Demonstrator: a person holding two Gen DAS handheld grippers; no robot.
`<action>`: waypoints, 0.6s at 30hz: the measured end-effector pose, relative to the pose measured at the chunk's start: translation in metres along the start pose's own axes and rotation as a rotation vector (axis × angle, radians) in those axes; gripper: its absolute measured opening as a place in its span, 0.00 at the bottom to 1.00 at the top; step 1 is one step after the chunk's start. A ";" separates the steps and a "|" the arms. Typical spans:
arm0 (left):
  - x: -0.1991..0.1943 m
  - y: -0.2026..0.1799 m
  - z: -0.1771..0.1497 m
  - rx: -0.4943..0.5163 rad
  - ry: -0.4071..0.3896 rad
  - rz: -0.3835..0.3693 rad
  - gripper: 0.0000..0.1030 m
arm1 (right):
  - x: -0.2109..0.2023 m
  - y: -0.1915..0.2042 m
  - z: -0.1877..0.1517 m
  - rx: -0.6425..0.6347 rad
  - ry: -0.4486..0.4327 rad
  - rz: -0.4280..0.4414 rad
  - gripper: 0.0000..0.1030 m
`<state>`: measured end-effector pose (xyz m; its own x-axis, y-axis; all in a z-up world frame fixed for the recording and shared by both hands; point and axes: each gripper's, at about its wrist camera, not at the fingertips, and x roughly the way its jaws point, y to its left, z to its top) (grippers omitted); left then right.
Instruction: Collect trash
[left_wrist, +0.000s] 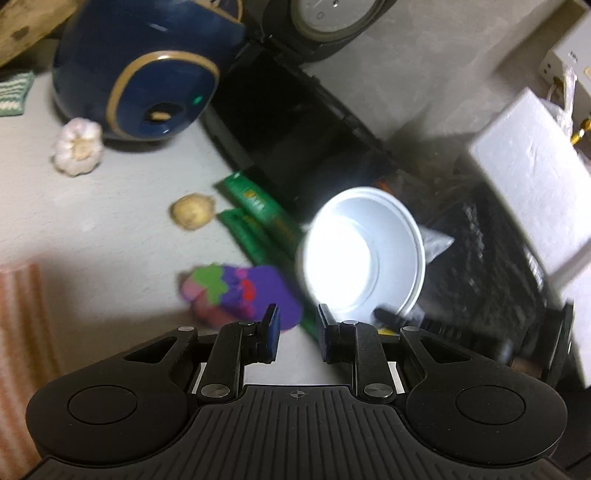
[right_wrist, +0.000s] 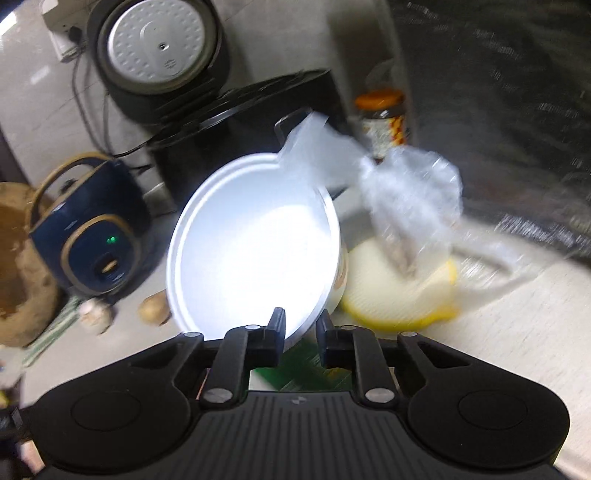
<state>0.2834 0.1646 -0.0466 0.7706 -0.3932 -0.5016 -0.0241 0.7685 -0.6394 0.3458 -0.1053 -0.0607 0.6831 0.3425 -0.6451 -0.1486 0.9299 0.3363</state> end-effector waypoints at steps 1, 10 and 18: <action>0.002 -0.004 0.003 0.000 -0.013 -0.012 0.23 | -0.002 0.002 -0.003 -0.007 0.005 0.015 0.14; 0.038 -0.026 0.019 0.124 -0.064 0.089 0.23 | -0.021 0.000 -0.008 -0.077 -0.065 -0.012 0.16; 0.078 0.026 0.033 0.012 0.031 0.199 0.23 | -0.036 -0.015 -0.018 -0.066 -0.070 -0.005 0.37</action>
<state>0.3640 0.1705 -0.0835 0.7313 -0.2485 -0.6352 -0.1660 0.8385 -0.5190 0.3110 -0.1290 -0.0550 0.7320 0.3295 -0.5964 -0.1898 0.9392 0.2860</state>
